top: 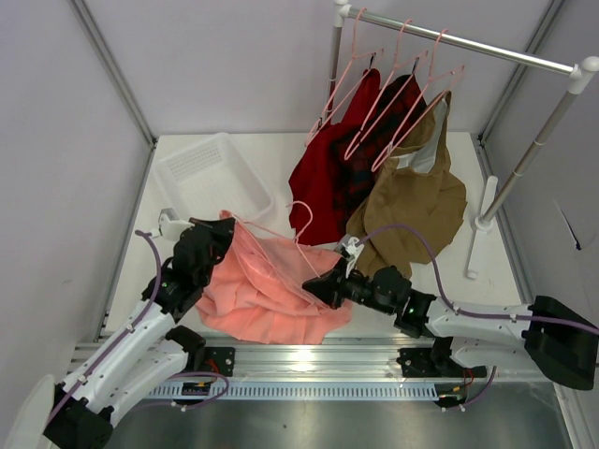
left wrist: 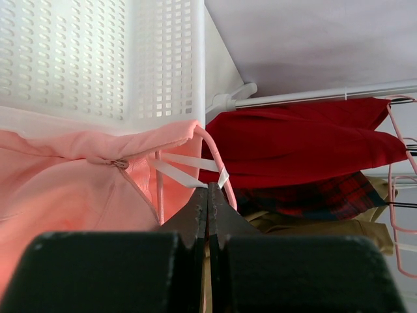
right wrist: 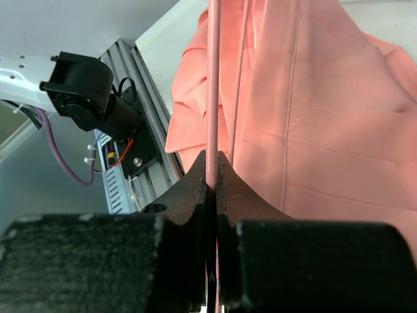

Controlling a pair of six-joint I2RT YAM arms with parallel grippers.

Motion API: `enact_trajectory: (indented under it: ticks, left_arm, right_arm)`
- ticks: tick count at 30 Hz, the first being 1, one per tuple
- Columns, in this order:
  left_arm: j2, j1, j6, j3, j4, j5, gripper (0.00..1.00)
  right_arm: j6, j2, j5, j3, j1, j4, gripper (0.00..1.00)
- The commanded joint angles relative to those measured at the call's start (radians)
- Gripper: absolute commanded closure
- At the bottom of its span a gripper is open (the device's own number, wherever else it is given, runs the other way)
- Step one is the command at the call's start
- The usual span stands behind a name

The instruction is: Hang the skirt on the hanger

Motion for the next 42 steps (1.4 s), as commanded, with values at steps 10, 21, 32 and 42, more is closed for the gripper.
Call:
enact_trajectory:
  ticks: [10, 21, 32, 42]
  left_arm:
    - [0.006, 0.018, 0.073, 0.113, -0.036, 0.070, 1.00]
    - [-0.028, 0.031, 0.095, 0.119, -0.079, 0.090, 1.00]
    - [-0.067, 0.031, 0.459, 0.341, -0.227, 0.163, 0.43]
    - [-0.032, -0.029, 0.664, 0.371, -0.320, 0.473, 0.33]
  right_arm:
    - [-0.099, 0.265, 0.205, -0.022, 0.113, 0.573, 1.00]
    - [-0.125, 0.383, 0.215, -0.024, 0.133, 0.721, 1.00]
    - [-0.126, 0.372, 0.297, 0.042, 0.141, 0.561, 1.00]
    - [-0.106, 0.402, 0.338, 0.096, 0.145, 0.482, 1.00]
